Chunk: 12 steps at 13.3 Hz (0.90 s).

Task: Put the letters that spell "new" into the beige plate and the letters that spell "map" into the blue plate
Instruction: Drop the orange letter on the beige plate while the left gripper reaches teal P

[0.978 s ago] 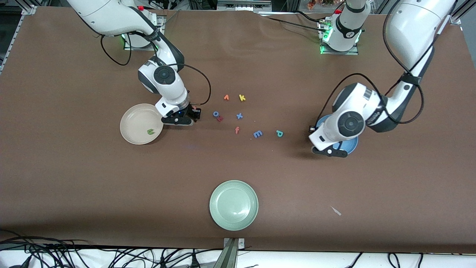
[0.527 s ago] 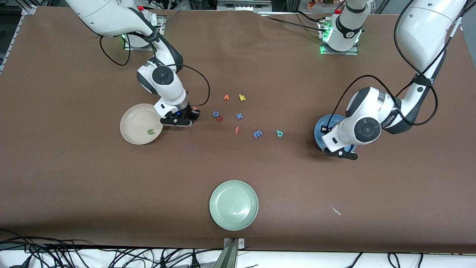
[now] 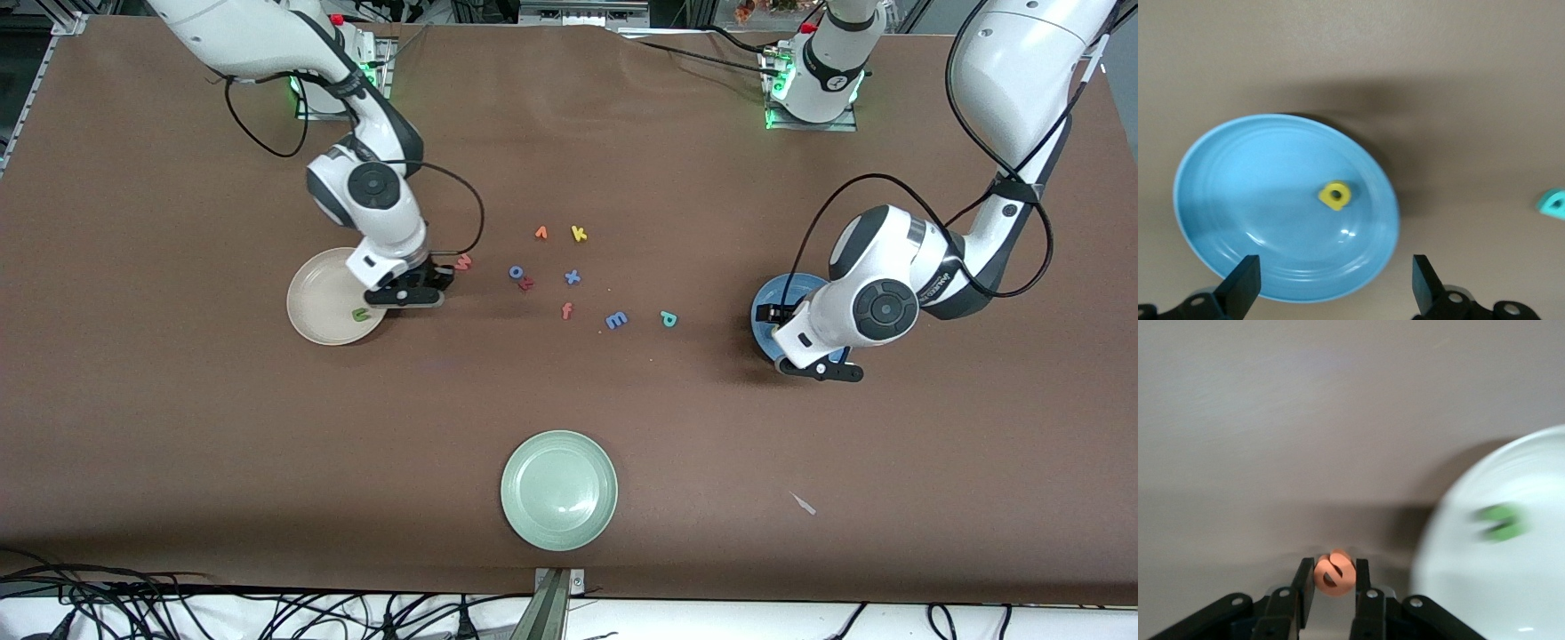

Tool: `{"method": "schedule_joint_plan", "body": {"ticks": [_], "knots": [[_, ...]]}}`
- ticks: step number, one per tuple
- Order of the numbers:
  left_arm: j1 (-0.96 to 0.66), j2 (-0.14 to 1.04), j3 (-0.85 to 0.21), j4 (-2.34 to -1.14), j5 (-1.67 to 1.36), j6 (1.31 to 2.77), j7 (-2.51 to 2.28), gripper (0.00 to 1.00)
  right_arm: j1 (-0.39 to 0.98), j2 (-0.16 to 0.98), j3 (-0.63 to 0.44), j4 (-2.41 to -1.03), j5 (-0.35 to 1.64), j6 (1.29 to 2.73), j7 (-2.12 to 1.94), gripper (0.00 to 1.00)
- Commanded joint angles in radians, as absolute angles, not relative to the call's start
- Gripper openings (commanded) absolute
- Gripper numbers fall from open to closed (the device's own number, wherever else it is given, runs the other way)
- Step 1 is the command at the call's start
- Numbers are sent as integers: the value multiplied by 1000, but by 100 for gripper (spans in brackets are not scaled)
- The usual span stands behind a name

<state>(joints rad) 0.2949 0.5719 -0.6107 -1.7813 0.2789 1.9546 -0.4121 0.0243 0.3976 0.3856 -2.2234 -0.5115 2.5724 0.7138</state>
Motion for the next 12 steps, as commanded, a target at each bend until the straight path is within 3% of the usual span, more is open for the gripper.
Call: {"method": "schedule_joint_plan", "body": {"ticks": [1,5,8,10,12], "knots": [[279,561,-646,-1775,219,2014,-568,100,-38,318,393,-2279,-528,2551,603,6],[195,580,-652,-1782,219,2126,-802,100,-58,285,393,-2301,-528,2511,562,8],[115,621,-644,-1784,242,2206,-926,100,-66,298,391,-2351,-526,2590,572,64],[63,653,-635,-1786,294,2258,-1013,100,-66,296,393,-2355,-525,2594,610,71],[35,695,-629,-1784,398,2290,-1101,100,-64,296,431,-2342,-528,2592,759,71]]}}
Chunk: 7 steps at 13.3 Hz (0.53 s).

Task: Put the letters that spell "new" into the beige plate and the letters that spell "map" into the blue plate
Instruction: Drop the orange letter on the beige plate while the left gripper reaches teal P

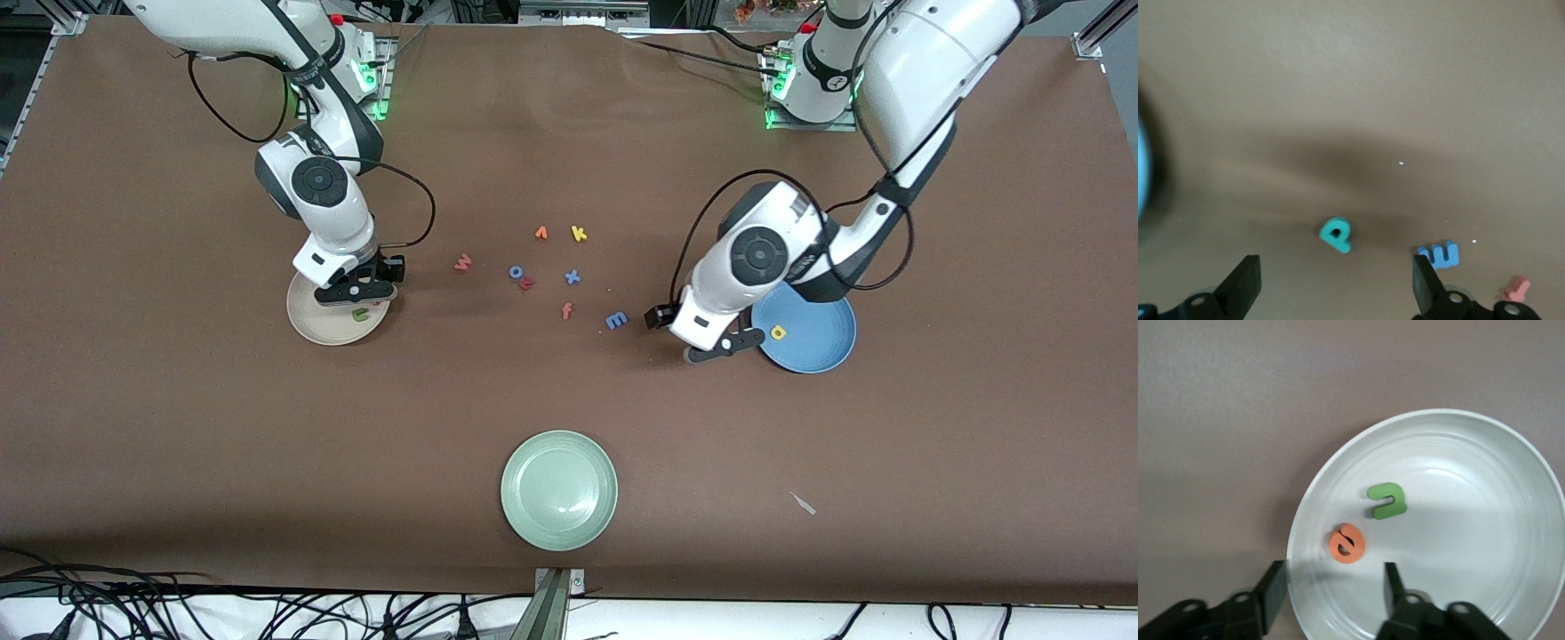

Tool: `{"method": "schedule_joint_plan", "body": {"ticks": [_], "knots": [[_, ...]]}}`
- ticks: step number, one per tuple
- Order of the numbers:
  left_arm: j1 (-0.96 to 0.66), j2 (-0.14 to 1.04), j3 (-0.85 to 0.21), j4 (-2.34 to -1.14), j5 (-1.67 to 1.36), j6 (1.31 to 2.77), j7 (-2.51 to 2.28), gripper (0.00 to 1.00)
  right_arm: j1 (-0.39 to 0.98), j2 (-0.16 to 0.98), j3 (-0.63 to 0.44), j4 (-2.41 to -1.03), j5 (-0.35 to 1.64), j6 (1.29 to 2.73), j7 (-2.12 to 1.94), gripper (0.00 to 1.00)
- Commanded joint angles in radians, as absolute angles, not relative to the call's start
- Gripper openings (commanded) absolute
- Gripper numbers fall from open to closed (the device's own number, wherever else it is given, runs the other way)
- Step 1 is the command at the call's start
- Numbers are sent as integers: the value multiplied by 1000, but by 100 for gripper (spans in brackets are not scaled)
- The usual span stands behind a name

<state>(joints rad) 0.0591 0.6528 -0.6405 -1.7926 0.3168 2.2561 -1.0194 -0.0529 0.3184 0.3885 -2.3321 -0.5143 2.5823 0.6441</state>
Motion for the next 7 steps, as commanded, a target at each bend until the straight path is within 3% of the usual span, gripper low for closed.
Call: {"method": "schedule_joint_plan", "body": {"ticks": [1,3,7], "knots": [[25,715,-629,-1784,437,2302,-1130,100,-63,298,461,-2336,-525,2589,820,71],[20,745,-629,-1786,492,2316,-1147,98,-60,304,508,-2316,-503,2579,935,71],[14,761,-629,-1804,547,2316,-1146,84,6,350,531,-2301,-494,2594,1147,71]]}}
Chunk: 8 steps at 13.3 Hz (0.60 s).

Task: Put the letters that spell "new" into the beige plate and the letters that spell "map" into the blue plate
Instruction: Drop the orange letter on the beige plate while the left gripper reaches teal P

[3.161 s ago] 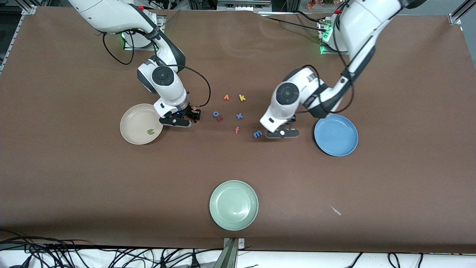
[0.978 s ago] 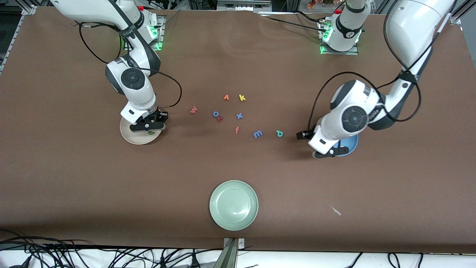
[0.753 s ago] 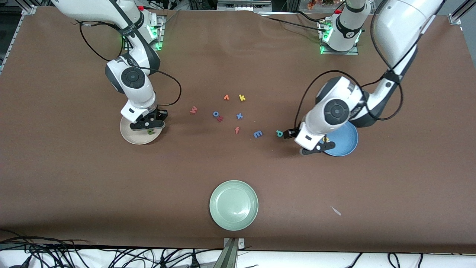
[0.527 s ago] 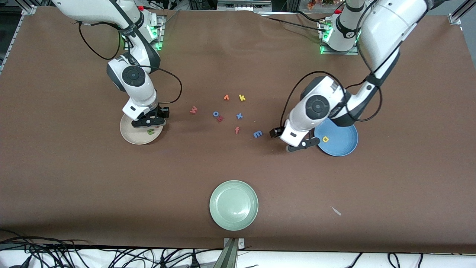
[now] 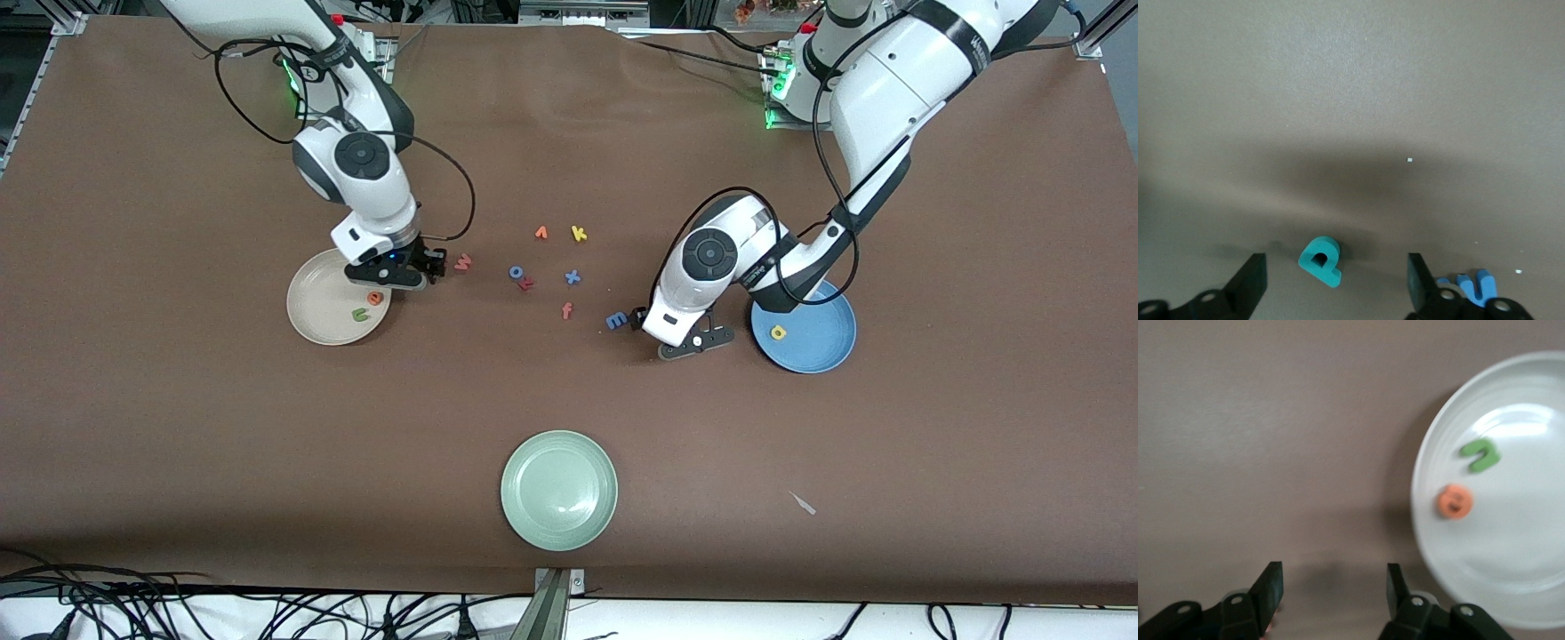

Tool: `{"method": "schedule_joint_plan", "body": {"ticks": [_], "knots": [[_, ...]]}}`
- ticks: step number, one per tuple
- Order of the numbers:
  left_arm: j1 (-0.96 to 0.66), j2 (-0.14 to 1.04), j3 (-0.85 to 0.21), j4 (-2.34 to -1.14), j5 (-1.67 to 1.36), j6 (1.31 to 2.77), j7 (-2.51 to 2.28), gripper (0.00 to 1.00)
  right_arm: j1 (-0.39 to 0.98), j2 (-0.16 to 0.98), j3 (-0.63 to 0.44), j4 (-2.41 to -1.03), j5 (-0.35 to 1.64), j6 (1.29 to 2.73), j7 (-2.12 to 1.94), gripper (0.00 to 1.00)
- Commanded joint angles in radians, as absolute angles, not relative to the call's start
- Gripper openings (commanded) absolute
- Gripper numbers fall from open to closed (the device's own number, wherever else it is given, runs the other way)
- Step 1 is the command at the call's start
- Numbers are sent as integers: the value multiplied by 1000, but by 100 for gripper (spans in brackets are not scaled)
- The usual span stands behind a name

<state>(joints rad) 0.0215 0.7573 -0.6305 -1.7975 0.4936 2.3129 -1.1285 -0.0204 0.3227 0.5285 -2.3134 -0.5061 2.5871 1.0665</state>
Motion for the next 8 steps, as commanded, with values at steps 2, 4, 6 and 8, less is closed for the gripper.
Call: {"method": "schedule_joint_plan", "body": {"ticks": [2,4,6,8], "knots": [[14,758,-629,-1819,555,2316,-1129,75,31,374,531,-2301,-499,2637,1213,71],[11,756,-630,-1832,555,2316,-1127,68,55,402,531,-2301,-511,2681,1264,71],[6,756,-630,-1842,572,2316,-1127,59,61,408,531,-2301,-512,2686,1281,71],[11,756,-630,-1845,581,2316,-1126,50,63,414,531,-2301,-514,2686,1282,70]]}}
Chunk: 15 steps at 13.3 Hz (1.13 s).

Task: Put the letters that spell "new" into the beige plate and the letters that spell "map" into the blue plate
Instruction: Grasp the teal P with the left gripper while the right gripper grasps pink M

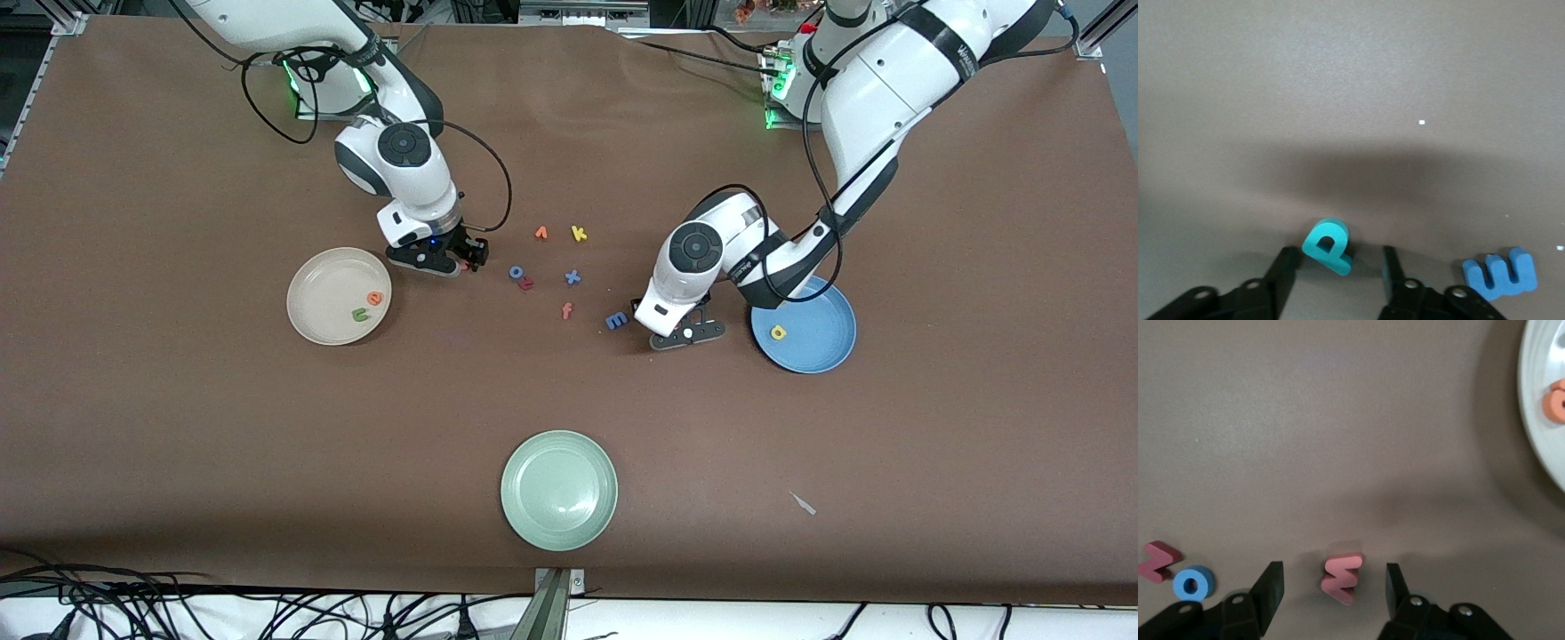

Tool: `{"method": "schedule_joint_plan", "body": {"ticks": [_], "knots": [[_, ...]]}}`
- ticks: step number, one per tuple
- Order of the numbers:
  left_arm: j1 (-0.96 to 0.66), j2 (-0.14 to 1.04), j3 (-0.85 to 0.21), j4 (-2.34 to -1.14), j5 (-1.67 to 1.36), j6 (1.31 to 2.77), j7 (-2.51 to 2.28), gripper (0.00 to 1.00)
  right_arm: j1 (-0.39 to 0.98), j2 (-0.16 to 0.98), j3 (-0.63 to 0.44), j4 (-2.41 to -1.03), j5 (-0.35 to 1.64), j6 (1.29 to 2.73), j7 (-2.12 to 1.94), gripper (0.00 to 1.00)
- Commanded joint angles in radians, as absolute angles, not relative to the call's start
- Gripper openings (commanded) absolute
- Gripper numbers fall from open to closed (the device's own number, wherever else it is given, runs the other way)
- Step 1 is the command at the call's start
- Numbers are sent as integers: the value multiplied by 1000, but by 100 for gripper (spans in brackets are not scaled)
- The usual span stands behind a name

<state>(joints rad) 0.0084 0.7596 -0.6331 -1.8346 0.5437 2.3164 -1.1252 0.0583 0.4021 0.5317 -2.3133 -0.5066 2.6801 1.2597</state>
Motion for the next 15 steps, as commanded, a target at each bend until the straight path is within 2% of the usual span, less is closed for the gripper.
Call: {"method": "schedule_joint_plan", "body": {"ticks": [1,7,11,13,15], "knots": [[11,756,-630,-1845,586,2315,-1126,49,63,419,529,-2301,-523,2692,1282,69],[15,759,-629,-1844,597,2315,-1111,34,64,448,528,-2307,-543,2724,1284,63],[25,759,-629,-1844,597,2315,-1081,24,64,453,526,-2309,-560,2724,1284,49],[23,758,-629,-1838,595,2309,-1081,18,64,454,525,-2310,-578,2724,1284,47],[21,759,-629,-1838,595,2309,-1081,18,66,459,523,-2312,-580,2724,1284,47]]}}
